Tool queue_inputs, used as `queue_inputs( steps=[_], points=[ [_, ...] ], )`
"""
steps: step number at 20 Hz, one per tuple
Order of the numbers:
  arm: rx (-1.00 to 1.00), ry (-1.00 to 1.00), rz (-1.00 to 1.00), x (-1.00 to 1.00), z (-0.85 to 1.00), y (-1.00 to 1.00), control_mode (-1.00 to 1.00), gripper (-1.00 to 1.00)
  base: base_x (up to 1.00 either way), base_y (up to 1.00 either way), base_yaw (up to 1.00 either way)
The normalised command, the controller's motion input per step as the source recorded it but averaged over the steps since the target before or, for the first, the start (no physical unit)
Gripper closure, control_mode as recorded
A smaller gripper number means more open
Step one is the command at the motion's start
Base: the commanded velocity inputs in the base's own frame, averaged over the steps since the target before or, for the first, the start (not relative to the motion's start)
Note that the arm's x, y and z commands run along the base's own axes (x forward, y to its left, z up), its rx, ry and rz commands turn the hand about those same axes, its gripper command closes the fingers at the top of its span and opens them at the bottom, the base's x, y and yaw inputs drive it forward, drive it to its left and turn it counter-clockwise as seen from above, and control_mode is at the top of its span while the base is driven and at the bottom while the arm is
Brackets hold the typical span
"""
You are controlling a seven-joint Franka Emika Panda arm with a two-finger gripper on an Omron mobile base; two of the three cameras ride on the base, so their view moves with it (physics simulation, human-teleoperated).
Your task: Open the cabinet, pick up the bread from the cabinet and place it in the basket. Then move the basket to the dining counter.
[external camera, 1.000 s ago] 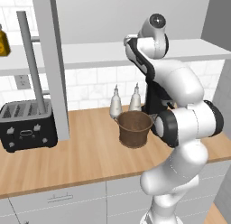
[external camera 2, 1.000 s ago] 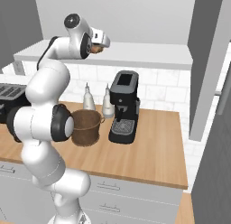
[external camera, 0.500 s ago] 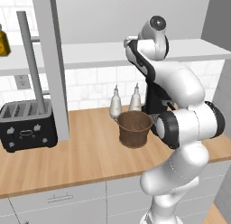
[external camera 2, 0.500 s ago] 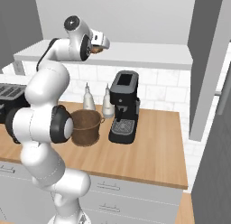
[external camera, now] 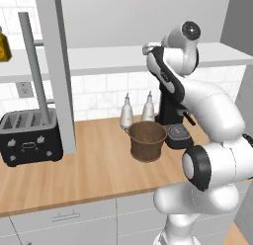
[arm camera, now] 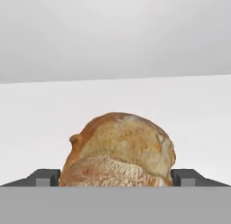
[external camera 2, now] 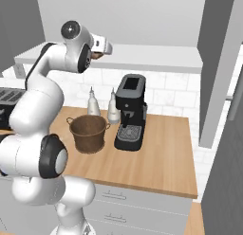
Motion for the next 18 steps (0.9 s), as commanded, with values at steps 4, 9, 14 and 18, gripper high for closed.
queue_inputs(
  steps=[4, 9, 14, 18],
  points=[
    [0.02, -0.02, 0.01, -1.00, 0.19, 0.00, -1.00, 1.00, 0.00, 0.00, 0.00],
    [0.03, 0.04, 0.00, -1.00, 0.50, 0.00, -1.00, 1.00, 0.00, 0.00, 0.00],
    [0.06, 0.13, 0.00, -1.00, 0.21, 0.01, -1.00, 1.00, 0.00, 0.00, 0.00],
    [0.03, 0.14, 0.00, -1.00, -0.49, 0.31, -1.00, 1.00, 0.00, 0.00, 0.00]
  ],
)
